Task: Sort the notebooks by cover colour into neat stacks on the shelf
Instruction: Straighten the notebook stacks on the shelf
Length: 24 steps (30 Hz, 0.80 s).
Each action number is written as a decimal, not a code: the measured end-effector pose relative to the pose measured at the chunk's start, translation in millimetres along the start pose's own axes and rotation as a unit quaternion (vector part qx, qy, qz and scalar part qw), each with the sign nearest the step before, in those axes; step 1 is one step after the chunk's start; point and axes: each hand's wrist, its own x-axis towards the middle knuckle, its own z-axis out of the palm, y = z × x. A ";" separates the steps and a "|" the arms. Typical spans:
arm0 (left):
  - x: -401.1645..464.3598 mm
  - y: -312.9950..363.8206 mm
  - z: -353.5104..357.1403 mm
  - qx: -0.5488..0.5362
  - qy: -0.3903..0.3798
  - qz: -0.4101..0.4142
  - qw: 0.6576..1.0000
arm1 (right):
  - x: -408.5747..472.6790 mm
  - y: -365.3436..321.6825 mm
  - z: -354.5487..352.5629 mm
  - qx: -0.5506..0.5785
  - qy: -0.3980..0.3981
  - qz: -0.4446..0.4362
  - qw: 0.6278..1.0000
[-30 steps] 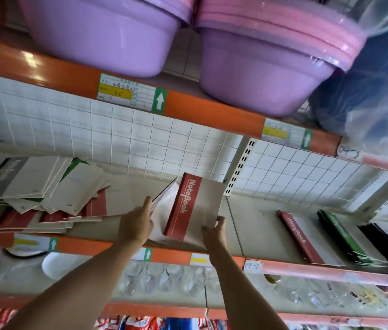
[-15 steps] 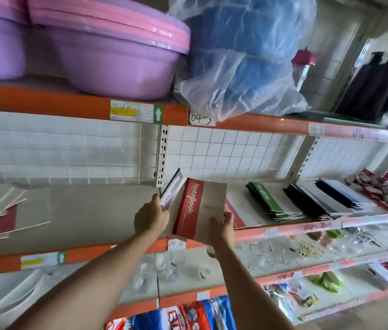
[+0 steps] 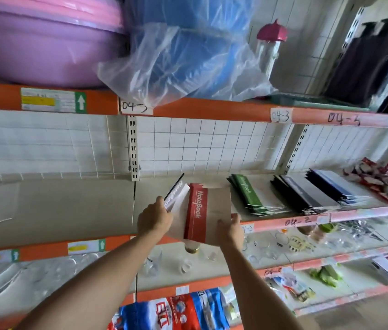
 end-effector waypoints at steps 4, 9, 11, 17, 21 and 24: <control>24.1 -4.2 4.6 0.008 0.012 -0.008 1.000 | 29.8 -15.3 0.4 -0.018 0.008 0.003 1.000; 61.3 -14.1 8.8 -0.002 0.030 -0.055 0.998 | 66.5 -30.9 5.8 -0.126 0.002 -0.047 0.991; 73.0 -13.5 12.9 -0.007 0.025 -0.052 0.998 | 78.8 -35.0 11.0 -0.171 0.001 -0.060 0.983; 99.8 -12.8 21.3 -0.001 0.006 -0.050 0.999 | 99.3 -40.8 35.8 -0.337 -0.011 -0.030 0.941; 109.8 -2.1 24.4 0.011 -0.008 -0.037 0.999 | 101.6 -39.0 39.6 -0.385 -0.005 -0.022 0.923; 120.6 14.8 28.9 -0.003 -0.004 -0.017 1.000 | 111.4 -37.0 40.6 -0.393 -0.006 -0.076 0.916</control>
